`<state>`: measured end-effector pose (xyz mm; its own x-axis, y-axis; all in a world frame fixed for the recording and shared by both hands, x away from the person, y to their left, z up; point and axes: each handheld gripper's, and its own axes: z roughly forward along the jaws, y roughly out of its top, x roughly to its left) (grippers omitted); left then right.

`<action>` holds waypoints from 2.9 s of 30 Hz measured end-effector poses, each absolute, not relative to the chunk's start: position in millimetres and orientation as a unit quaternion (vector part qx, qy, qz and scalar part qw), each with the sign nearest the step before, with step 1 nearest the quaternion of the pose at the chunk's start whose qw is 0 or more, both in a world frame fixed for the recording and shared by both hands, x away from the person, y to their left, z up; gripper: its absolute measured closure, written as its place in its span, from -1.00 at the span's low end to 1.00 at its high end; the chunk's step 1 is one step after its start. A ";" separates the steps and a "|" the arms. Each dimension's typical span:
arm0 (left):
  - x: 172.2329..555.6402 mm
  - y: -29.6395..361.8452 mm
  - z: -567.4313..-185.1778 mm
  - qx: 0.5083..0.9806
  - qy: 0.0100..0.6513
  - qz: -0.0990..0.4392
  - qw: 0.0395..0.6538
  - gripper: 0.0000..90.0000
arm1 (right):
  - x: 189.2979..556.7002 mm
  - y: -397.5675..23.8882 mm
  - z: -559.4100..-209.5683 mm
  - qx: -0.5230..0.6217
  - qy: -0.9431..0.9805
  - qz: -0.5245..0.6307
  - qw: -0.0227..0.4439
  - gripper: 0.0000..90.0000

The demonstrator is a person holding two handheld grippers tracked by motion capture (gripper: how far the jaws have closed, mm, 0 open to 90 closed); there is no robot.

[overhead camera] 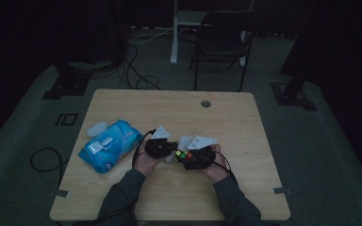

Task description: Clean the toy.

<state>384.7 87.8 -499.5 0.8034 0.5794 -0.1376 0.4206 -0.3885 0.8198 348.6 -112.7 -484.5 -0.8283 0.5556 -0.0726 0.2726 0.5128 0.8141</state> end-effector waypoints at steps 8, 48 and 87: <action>379.6 88.6 -501.5 0.831 0.299 0.087 0.460 0.95 | 352.7 -123.6 -480.4 0.263 0.843 0.437 0.171 -0.25; 349.3 77.4 -497.1 0.849 0.257 0.102 0.451 0.95 | 360.3 -132.8 -482.7 0.307 0.825 0.439 0.183 -0.25; 341.4 55.0 -497.0 0.852 0.228 0.084 0.464 0.96 | 362.5 -136.5 -482.6 0.335 0.812 0.440 0.188 -0.25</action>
<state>341.4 55.0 -497.0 0.8820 0.4662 -0.0689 0.3104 -0.4646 0.8294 362.5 -136.5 -482.6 -0.7047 0.7094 -0.0109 0.3779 0.3883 0.8405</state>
